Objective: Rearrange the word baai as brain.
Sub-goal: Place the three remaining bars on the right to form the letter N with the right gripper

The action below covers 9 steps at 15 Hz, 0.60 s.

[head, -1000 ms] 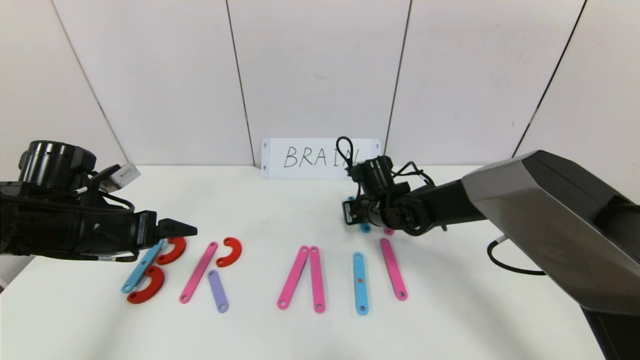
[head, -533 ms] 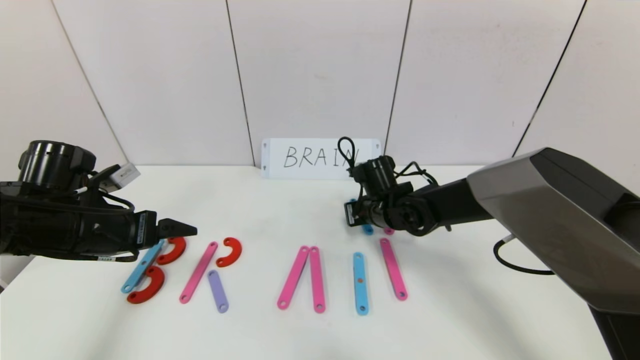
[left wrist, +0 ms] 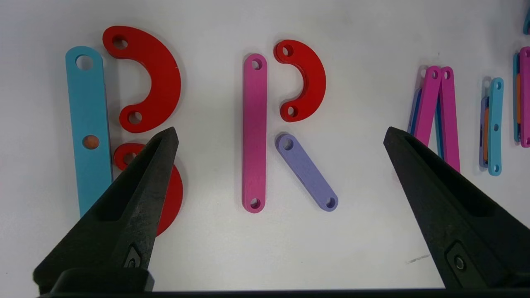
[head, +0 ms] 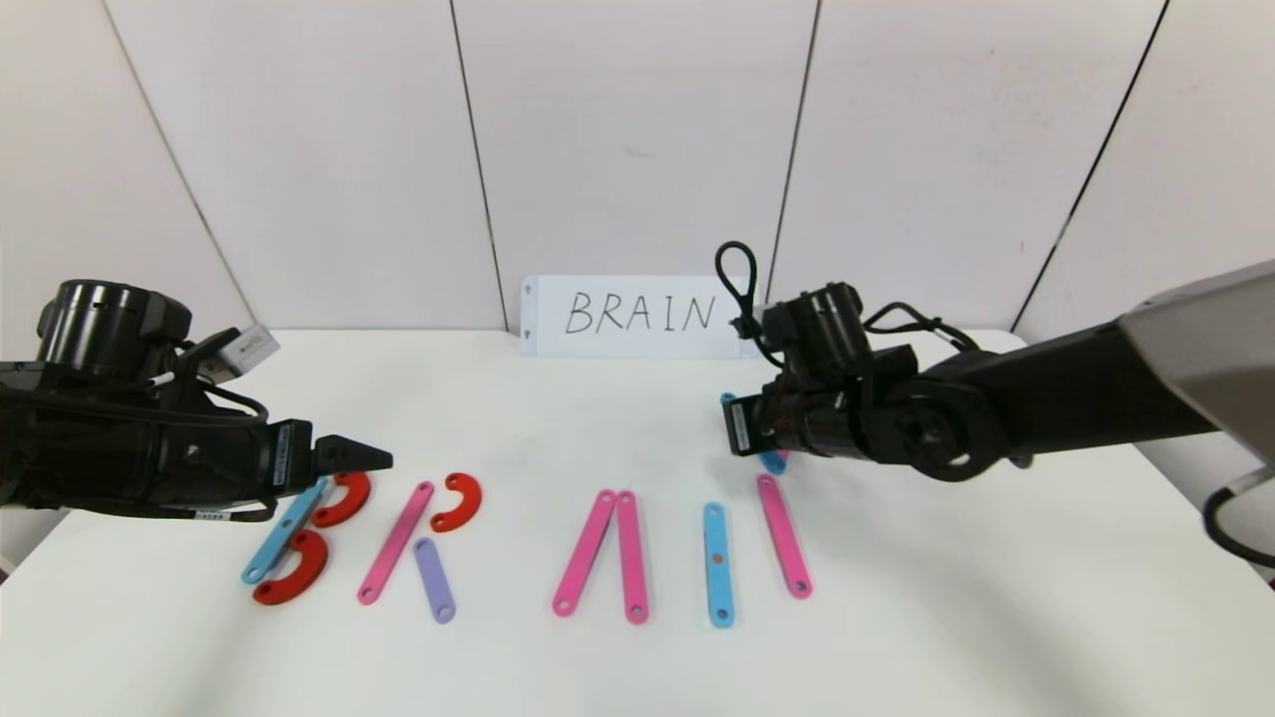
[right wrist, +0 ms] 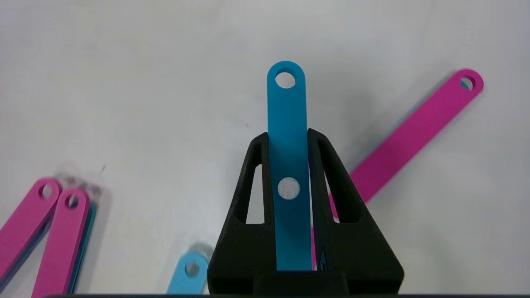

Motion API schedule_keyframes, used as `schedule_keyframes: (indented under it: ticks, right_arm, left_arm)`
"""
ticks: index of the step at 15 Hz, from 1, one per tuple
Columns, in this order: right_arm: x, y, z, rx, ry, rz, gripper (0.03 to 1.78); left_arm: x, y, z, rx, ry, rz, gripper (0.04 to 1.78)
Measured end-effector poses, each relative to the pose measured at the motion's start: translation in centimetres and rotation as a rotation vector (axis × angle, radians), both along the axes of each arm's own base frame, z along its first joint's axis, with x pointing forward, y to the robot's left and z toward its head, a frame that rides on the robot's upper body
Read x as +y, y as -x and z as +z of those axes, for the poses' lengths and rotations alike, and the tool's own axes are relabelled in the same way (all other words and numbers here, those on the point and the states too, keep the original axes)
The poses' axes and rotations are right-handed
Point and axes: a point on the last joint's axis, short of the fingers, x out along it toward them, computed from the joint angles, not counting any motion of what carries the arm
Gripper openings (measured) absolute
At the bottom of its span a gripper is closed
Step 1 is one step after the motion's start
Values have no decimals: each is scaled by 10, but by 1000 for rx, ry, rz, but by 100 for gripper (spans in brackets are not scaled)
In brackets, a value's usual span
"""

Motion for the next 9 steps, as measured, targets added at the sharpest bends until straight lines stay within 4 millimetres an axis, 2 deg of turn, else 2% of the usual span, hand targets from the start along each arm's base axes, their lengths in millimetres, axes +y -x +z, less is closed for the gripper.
schedule_keyframes:
  ticks: [2,5,9]
  right_arm:
    - [-18,20,2,33,7,12,27]
    - [-39,45,-5,66,14,11,27]
    - [-64,61,-21,51,-2,4,27]
  left_arm:
    - [0,0,0,0,1,0,174]
    - [0,0,0,1,1,-1,174]
    - [0,0,-1,2,1,0,174]
